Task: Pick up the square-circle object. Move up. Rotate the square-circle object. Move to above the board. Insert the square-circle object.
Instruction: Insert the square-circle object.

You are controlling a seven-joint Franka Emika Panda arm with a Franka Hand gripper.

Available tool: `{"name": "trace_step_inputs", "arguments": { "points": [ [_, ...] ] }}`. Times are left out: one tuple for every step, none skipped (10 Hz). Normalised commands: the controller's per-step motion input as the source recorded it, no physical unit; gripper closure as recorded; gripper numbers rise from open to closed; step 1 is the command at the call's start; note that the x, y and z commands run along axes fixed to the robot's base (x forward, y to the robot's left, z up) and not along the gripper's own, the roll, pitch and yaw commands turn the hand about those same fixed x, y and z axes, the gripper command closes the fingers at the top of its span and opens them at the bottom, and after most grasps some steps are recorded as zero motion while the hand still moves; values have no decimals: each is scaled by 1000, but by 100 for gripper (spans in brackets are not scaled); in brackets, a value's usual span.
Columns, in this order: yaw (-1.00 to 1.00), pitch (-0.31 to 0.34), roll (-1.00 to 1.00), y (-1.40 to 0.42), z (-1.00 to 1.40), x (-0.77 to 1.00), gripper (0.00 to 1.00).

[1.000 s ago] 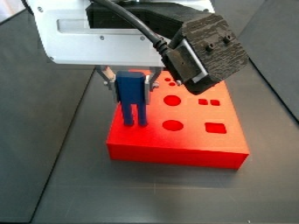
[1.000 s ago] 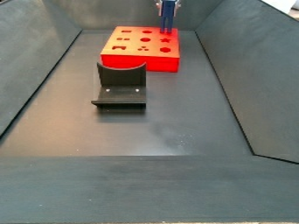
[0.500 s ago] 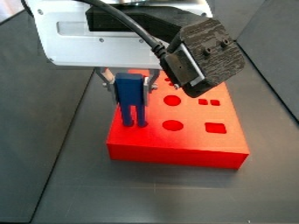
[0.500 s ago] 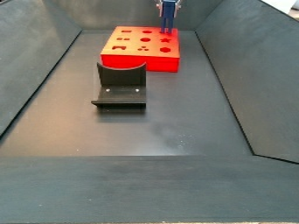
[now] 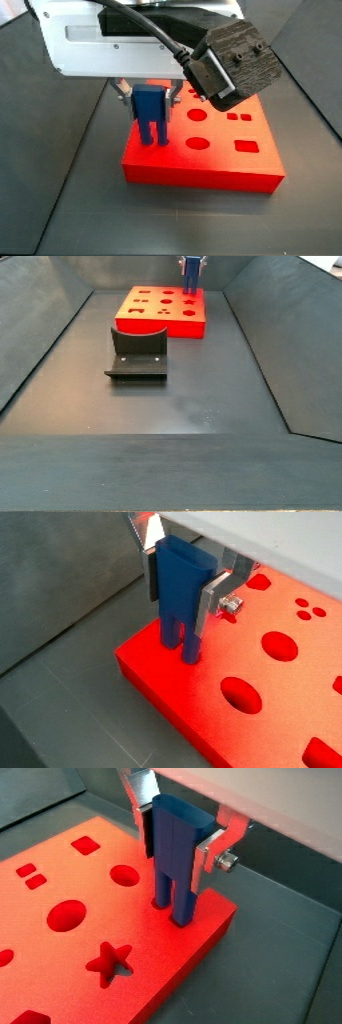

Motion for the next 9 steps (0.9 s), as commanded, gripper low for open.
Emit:
{"name": "trace_step_inputs", "arguments": {
  "points": [
    [6,-34,0,0,-317,191,100],
    [3,-26,0,0,-294,246,100],
    [0,-49,0,0,-337,143,100],
    [0,-67,4,-11,-391,40,100],
    [0,-133,57,-103,-557,0,100],
    [0,-106,43,-80,-554,0,100],
    [0,-44,0,0,-280,49,100],
    [0,-34,-27,0,-146,3,100],
    [0,-60,-4,0,-109,0,100]
  ]
}}
